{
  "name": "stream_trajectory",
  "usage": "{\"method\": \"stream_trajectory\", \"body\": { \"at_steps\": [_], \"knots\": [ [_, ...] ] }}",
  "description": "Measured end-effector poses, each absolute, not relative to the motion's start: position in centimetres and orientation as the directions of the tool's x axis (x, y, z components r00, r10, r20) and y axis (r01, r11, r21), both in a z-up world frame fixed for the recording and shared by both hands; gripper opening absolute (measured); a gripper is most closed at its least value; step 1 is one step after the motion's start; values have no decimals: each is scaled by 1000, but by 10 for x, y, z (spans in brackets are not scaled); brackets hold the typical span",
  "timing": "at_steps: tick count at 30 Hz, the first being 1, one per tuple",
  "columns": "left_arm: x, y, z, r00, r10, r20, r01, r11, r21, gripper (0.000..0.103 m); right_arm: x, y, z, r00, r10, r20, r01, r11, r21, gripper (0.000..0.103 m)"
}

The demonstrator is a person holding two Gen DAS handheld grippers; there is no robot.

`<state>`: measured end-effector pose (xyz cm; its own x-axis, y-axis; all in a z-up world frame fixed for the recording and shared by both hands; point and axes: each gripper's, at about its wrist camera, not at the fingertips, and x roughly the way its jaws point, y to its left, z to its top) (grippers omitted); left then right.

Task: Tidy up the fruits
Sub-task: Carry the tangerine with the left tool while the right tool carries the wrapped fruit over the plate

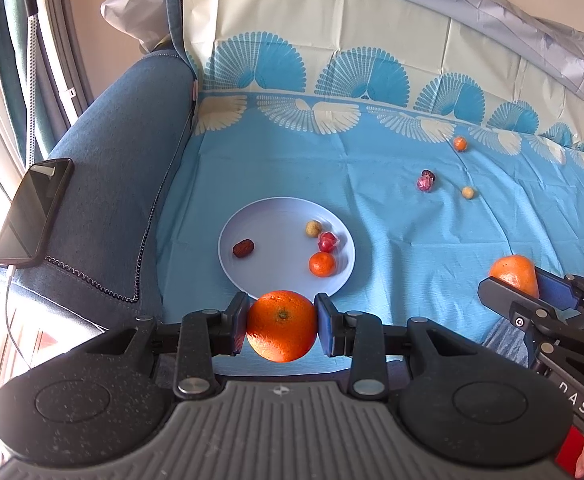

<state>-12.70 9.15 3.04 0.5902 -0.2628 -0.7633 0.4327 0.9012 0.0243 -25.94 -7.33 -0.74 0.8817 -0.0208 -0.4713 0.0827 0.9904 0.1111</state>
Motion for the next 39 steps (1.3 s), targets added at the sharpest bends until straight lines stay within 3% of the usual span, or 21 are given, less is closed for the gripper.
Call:
{"method": "stream_trajectory", "body": {
  "at_steps": [25, 39],
  "knots": [
    [-43, 94, -7, 536, -217, -816, 382, 924, 5, 39, -175, -62, -39, 819, 61, -570, 8, 993, 118, 35],
    [36, 62, -70, 488, -169, -856, 390, 920, 41, 39, -93, -61, -95, 748, 90, -657, -16, 993, 118, 35]
  ]
}}
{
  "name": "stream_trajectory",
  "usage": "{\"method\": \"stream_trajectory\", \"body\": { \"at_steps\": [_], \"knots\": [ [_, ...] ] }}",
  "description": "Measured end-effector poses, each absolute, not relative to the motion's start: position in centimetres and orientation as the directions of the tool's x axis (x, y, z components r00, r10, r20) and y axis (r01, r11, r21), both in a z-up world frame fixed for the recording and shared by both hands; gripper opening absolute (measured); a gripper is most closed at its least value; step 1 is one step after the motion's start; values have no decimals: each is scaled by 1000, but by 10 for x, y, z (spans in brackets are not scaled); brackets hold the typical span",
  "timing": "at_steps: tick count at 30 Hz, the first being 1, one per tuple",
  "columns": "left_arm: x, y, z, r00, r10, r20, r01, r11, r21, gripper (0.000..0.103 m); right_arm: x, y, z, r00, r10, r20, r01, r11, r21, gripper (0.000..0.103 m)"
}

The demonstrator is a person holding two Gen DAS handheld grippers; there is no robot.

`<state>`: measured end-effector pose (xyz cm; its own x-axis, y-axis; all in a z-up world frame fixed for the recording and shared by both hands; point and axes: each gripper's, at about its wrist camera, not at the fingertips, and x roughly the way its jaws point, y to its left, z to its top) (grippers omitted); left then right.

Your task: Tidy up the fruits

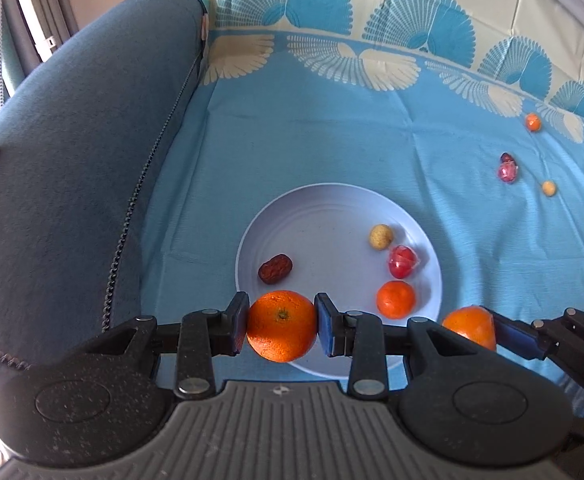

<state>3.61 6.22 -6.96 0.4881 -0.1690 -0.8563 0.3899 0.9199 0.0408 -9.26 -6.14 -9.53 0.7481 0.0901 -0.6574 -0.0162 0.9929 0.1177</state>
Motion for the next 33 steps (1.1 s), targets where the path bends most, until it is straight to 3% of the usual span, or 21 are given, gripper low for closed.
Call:
{"method": "stream_trajectory", "body": {
  "at_steps": [13, 15, 16, 17, 18, 21, 24, 28, 33],
  "knots": [
    [82, 45, -123, 441, -110, -891, 411, 907, 91, 41, -43, -52, -141, 670, 118, -733, -43, 992, 120, 35],
    [84, 44, -122, 440, -109, -892, 417, 904, 95, 61, -37, -52, -142, 660, 125, -741, -49, 991, 123, 37],
    [84, 44, -120, 447, -112, -887, 415, 905, 96, 85, -35, -51, -142, 659, 122, -742, -50, 992, 119, 40],
    [82, 45, -116, 462, -124, -878, 417, 904, 92, 101, -35, -50, -140, 664, 114, -739, -49, 993, 110, 49],
    [79, 47, -110, 475, -141, -869, 421, 903, 84, 103, -35, -51, -137, 670, 104, -735, -45, 994, 99, 61],
    [67, 53, -97, 482, -135, -866, 419, 903, 93, 103, -46, -54, -125, 683, 65, -728, -17, 997, 73, 85],
    [50, 61, -85, 478, -91, -873, 391, 912, 119, 103, -66, -62, -113, 668, 73, -741, -7, 996, 91, 93],
    [25, 70, -74, 400, -67, -914, 395, 912, 106, 103, -98, -66, -99, 636, 93, -766, 9, 992, 128, 97],
    [-15, 85, -54, 436, -67, -897, 359, 927, 105, 103, -138, -58, -75, 677, 64, -733, 14, 995, 100, 101]
  ]
}}
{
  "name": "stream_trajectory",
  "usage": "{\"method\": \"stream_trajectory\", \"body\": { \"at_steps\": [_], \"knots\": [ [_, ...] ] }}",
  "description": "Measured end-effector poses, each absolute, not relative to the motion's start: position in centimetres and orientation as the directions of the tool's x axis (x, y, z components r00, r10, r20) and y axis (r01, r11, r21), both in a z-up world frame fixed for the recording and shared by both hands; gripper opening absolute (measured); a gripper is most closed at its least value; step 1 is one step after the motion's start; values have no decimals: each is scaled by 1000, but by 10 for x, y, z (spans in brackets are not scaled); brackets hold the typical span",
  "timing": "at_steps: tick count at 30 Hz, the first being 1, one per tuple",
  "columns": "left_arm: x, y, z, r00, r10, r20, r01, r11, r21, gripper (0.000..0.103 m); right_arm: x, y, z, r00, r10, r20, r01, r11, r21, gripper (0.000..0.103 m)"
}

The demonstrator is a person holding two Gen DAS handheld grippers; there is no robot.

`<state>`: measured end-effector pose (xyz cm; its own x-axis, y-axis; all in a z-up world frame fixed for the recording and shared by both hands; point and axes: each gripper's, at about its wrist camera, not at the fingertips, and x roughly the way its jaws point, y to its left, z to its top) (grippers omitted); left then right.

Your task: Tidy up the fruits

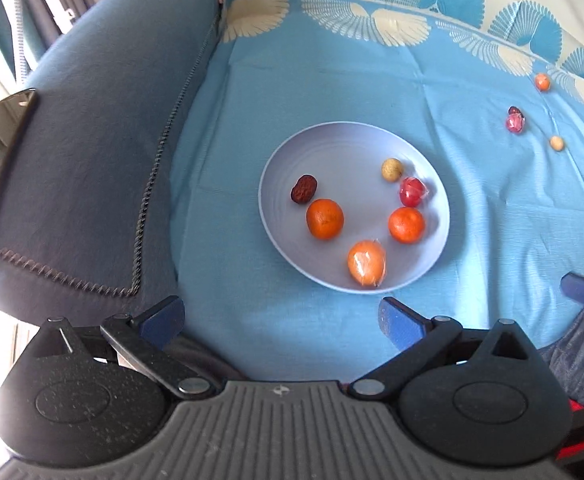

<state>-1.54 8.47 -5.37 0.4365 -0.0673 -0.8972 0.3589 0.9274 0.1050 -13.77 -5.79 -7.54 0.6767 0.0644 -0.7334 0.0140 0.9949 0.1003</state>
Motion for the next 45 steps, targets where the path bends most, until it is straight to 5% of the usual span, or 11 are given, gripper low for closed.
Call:
{"method": "stream_trajectory", "body": {
  "at_steps": [19, 45],
  "knots": [
    [-97, 84, 7, 594, -105, -797, 367, 918, 152, 103, -217, -55, -21, 818, -29, -575, 46, 999, 16, 102],
    [-111, 76, 13, 614, -103, -783, 384, 905, 182, 103, -230, -60, -20, 833, -35, -552, 66, 997, 36, 102]
  ]
}}
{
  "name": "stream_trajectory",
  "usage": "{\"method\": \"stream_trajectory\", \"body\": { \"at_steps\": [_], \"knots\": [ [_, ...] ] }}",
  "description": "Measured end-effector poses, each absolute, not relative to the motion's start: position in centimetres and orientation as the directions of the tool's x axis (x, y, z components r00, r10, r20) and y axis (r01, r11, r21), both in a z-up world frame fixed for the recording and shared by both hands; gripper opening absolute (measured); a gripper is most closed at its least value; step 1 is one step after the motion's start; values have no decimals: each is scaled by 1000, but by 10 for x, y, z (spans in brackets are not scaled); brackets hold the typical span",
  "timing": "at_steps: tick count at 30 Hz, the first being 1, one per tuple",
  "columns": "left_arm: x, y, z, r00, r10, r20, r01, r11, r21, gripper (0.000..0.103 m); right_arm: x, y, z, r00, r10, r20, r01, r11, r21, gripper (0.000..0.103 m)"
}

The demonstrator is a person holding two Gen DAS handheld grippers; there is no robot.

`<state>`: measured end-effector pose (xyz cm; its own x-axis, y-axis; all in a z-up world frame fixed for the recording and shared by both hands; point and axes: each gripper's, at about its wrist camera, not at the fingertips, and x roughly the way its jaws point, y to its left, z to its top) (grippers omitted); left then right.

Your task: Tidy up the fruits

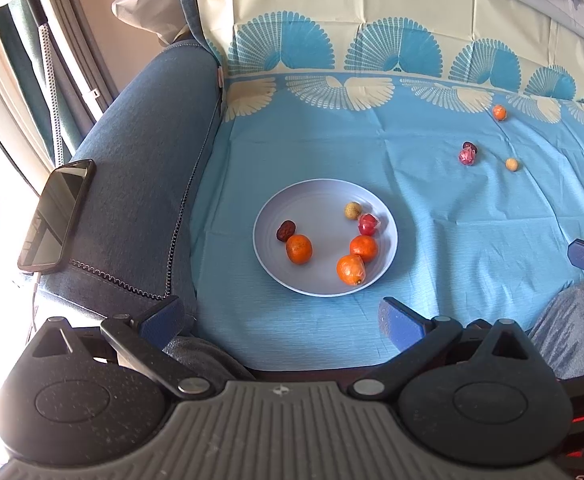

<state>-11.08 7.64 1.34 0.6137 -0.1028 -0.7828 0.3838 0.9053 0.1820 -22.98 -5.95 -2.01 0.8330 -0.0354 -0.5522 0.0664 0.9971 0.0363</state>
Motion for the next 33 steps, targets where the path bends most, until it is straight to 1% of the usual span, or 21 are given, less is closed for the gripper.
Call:
{"method": "stream_trajectory", "body": {
  "at_steps": [17, 23, 28, 33],
  "knots": [
    [-109, 66, 10, 605, -84, -792, 394, 896, 206, 103, -230, -68, -27, 826, -23, -563, 72, 995, 64, 102],
    [-106, 61, 7, 599, -64, -798, 390, 894, 221, 103, -226, -76, -35, 814, -11, -580, 80, 992, 93, 102],
    [-96, 48, 7, 594, -69, -801, 403, 888, 222, 103, -224, -99, -43, 804, -44, -593, 140, 983, 118, 102],
    [-81, 9, 5, 580, -104, -808, 451, 867, 212, 103, -224, -144, -52, 787, -126, -604, 259, 956, 138, 102]
  ]
}}
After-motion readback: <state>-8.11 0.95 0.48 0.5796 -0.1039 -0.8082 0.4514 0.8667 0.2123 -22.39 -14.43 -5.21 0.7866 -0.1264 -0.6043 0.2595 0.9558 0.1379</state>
